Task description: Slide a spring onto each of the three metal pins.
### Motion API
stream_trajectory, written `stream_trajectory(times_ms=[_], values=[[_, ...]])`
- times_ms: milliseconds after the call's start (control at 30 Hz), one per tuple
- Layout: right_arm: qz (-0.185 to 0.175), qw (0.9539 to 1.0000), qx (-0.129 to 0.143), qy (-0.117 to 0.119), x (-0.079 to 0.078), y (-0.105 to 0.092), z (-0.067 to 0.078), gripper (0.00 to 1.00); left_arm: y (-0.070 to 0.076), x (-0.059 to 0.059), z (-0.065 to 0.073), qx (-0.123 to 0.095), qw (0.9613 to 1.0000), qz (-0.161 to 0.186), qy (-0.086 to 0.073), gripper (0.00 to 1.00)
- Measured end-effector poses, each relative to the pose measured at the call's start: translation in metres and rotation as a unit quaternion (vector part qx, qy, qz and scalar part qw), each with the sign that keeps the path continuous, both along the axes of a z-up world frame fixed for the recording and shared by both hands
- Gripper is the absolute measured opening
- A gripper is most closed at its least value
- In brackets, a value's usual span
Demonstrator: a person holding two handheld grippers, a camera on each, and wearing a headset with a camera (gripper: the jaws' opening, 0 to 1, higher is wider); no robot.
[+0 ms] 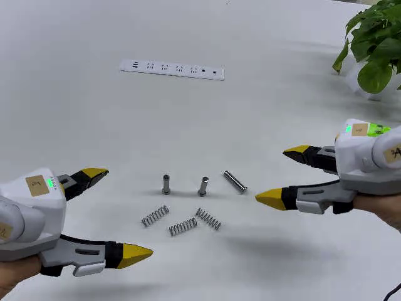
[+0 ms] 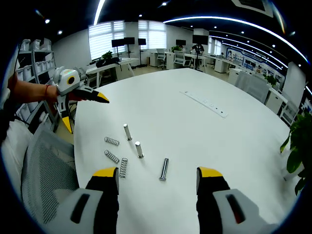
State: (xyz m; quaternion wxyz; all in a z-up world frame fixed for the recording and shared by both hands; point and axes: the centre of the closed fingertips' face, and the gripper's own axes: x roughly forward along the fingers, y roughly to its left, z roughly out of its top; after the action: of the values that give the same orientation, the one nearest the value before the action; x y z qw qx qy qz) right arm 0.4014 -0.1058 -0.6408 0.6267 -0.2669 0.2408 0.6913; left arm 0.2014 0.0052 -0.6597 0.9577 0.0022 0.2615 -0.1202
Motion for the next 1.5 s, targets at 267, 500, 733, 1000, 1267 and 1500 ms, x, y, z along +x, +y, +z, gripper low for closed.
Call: stream_trajectory(times_ms=[267,500,733,1000,1267,1500], values=[[-0.021,0.9987,-0.045,0.008,0.005,0.023,-0.012,0.47,0.000,0.001,0.000,-0.006,1.0000,0.005,-0.002,1.00],[-0.034,0.9964,-0.074,0.025,0.006,0.038,-0.028,0.38,0.002,0.000,-0.004,-0.014,0.9999,0.009,0.000,1.00],[-0.023,0.9936,-0.109,0.019,0.005,0.050,-0.052,0.35,0.008,0.000,-0.010,-0.021,0.9997,0.013,-0.001,0.99],[-0.025,0.9886,-0.145,0.034,0.005,0.064,-0.069,0.31,0.010,0.002,-0.016,-0.028,0.9995,0.016,0.000,1.00],[-0.020,0.9829,-0.180,0.033,0.005,0.068,-0.093,0.23,0.011,0.003,-0.021,-0.033,0.9993,0.019,0.002,1.00],[-0.021,0.9774,-0.208,0.032,0.003,0.068,-0.103,0.19,0.008,0.007,-0.018,-0.037,0.9991,0.022,0.000,0.99]])
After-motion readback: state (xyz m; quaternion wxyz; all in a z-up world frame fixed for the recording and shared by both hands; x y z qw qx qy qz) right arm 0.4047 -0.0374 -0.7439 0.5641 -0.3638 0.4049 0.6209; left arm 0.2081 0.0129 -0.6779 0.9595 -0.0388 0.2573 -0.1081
